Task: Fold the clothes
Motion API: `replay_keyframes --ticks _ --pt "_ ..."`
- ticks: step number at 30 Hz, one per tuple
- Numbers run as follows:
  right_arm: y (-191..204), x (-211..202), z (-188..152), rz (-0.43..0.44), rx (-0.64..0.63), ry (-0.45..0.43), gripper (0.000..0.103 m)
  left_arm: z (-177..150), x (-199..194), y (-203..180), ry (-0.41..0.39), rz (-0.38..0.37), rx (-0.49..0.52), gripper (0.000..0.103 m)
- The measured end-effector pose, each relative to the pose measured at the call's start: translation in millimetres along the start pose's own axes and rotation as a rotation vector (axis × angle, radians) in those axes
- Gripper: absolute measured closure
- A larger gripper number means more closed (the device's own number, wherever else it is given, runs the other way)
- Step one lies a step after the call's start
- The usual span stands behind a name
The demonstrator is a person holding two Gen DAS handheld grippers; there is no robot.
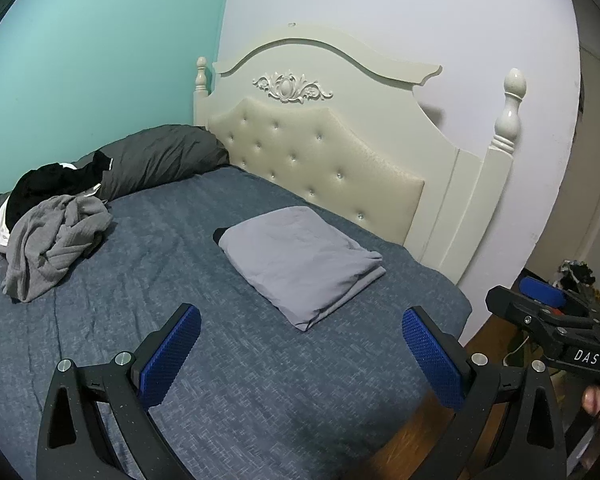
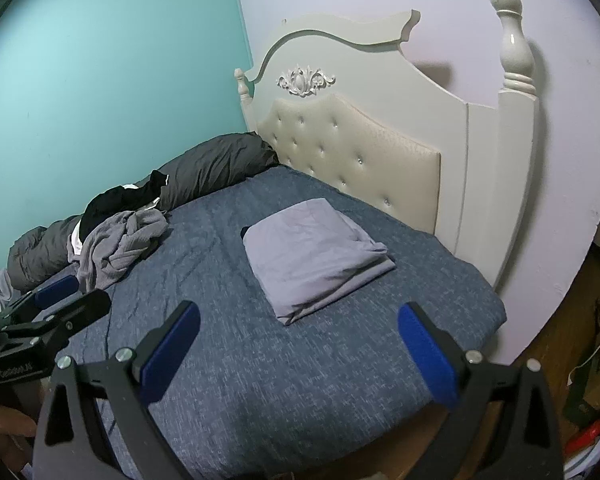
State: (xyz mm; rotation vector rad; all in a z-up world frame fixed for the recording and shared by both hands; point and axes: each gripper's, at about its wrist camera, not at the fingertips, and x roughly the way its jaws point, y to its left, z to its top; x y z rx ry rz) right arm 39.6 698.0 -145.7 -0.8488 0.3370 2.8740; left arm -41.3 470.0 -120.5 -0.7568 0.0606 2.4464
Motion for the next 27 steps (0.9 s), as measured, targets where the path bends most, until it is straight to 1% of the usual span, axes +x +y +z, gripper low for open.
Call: replay_keyframes --ticks 27 --pt "-3.1 9.9 -5.4 -0.006 0.003 0.024 0.003 -5.8 1.7 2.0 0.019 0.003 0.009 0.001"
